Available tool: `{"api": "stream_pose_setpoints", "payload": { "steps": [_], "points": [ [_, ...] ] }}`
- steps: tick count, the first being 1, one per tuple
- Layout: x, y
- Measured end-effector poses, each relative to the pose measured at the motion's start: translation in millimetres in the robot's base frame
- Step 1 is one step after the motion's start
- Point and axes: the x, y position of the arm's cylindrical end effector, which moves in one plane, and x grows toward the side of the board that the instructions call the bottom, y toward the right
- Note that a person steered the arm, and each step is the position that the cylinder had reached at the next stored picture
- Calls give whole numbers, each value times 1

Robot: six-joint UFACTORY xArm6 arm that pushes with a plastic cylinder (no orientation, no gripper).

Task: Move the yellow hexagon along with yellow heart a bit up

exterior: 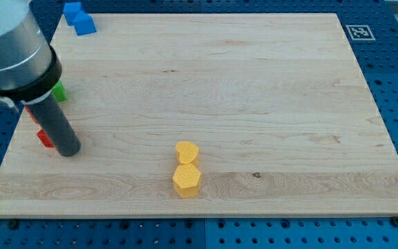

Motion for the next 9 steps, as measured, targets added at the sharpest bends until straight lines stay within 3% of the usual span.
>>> {"api": "stream_pose_setpoints", "payload": {
  "steps": [2,6,7,9],
  "points": [
    [-33,-5],
    [-26,47],
    [-8,48],
    [90,59]
  ]
}}
